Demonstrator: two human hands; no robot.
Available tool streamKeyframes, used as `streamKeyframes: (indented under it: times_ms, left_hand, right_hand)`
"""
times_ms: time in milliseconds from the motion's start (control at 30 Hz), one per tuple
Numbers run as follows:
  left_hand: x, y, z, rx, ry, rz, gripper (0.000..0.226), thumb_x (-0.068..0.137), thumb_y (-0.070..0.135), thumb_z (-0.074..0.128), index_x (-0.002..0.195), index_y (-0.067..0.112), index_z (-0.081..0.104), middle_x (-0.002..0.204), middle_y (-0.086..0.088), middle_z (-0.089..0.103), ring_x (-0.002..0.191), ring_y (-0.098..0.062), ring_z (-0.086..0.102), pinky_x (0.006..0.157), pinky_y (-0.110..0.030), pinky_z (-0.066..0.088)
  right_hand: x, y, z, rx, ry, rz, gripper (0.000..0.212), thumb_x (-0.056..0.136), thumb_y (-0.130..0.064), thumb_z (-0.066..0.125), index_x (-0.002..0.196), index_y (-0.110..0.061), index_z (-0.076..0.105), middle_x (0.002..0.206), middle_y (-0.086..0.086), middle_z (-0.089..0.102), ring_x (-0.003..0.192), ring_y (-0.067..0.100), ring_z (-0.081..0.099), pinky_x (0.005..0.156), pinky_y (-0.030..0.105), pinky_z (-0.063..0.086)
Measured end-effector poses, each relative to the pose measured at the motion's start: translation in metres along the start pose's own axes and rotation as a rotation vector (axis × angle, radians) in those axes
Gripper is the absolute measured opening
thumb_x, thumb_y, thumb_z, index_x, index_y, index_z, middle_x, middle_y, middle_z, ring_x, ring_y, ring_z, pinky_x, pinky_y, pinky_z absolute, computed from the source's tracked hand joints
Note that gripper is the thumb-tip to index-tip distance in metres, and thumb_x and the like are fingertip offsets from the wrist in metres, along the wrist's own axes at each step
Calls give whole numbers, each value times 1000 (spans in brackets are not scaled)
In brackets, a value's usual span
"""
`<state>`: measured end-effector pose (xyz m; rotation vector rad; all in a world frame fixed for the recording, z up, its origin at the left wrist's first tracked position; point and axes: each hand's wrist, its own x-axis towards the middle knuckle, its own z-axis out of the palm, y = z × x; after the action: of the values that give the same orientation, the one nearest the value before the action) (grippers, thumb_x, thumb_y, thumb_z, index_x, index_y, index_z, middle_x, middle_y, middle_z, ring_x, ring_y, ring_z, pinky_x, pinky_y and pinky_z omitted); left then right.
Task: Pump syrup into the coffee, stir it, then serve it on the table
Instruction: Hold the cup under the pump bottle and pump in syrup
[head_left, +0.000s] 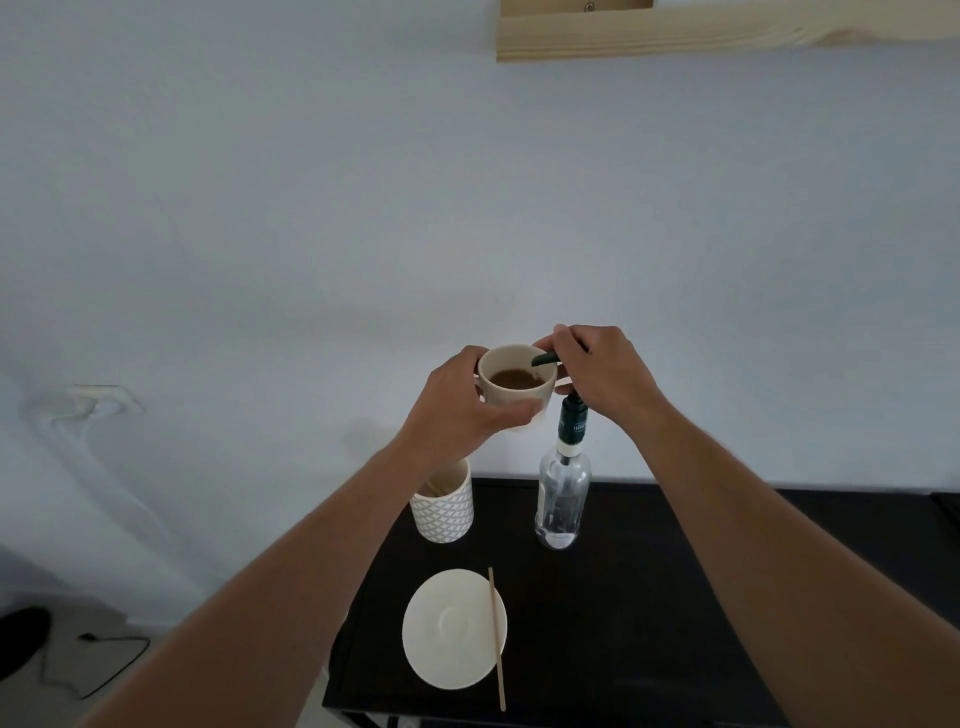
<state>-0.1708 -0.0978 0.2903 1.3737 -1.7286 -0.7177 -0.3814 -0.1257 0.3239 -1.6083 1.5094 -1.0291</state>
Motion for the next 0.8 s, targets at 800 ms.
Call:
streamKeyframes:
  times_ms: [800]
  left_hand:
    - [-5,-9,3,49,-15,-14,70,71,68,94,126,42,60,114,24,73,103,10,70,72,-10,55]
  right_hand:
    - [0,2,-5,7,-73,25,43,118,-34,50,107,-20,90,103,-7,90,96,20,87,101,45,69]
